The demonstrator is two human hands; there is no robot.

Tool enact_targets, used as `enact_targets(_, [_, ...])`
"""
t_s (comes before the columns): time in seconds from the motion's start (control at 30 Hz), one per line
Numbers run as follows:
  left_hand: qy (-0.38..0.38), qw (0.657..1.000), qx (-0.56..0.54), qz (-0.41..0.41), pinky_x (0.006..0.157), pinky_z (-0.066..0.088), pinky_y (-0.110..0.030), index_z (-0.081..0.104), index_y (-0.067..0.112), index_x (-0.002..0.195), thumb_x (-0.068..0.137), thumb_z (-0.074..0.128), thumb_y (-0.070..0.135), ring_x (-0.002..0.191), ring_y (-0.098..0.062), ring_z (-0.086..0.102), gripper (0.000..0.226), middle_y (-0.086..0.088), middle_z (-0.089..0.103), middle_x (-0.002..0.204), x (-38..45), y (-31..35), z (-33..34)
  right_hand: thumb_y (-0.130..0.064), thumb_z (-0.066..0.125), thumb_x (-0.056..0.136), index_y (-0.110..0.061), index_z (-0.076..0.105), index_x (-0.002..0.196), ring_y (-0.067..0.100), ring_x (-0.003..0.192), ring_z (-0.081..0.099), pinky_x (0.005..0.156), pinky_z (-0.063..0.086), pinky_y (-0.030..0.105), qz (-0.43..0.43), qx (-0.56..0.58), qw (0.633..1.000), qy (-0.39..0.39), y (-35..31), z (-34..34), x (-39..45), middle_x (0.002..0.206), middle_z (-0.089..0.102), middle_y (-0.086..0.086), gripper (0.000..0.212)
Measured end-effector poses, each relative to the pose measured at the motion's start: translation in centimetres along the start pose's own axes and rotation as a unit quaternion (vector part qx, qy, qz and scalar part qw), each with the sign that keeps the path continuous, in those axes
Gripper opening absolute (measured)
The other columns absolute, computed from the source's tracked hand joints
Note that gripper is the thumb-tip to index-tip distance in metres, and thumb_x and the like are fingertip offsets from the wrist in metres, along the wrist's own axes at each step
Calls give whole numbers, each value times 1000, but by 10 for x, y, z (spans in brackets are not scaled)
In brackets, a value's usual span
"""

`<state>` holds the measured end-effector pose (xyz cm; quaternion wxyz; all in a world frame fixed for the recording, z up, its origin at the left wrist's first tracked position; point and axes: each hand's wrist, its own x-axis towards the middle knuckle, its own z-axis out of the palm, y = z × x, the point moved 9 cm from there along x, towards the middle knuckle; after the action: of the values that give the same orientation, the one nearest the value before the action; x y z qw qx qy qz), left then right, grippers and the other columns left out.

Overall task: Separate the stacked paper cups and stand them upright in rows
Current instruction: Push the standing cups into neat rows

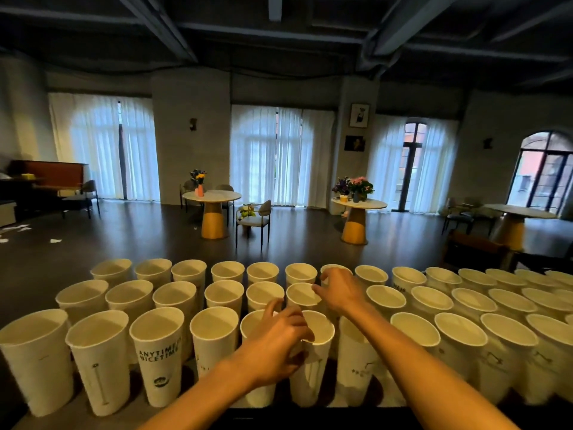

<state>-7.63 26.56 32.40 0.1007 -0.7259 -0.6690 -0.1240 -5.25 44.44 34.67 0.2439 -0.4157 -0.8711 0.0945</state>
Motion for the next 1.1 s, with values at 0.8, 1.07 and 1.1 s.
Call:
enact_targets(0.8, [15, 999, -49, -14, 122, 3, -44, 73, 28, 112, 92, 69, 30, 129, -6, 43, 21, 8, 66, 122, 11, -2, 3, -28, 73, 85, -15, 71, 85, 17, 73, 64, 71, 56, 28, 25, -22, 999, -41, 11, 17, 24, 80, 66, 4, 13])
enact_targets(1.07, [13, 1000, -19, -10, 123, 5, -49, 72, 30, 112, 91, 69, 27, 128, -7, 46, 21, 8, 67, 119, 7, -3, 1, -27, 72, 85, -13, 74, 85, 18, 75, 65, 71, 59, 32, 3, -14, 999, -34, 13, 0, 19, 80, 69, 5, 14])
enact_targets(1.1, [11, 1000, -14, -9, 123, 5, -49, 71, 30, 112, 92, 68, 28, 128, -7, 46, 21, 8, 67, 119, 6, -2, 0, -27, 73, 84, -13, 74, 86, 19, 75, 65, 71, 59, 33, 4, -14, 999, -32, 14, -5, 18, 81, 69, 5, 15])
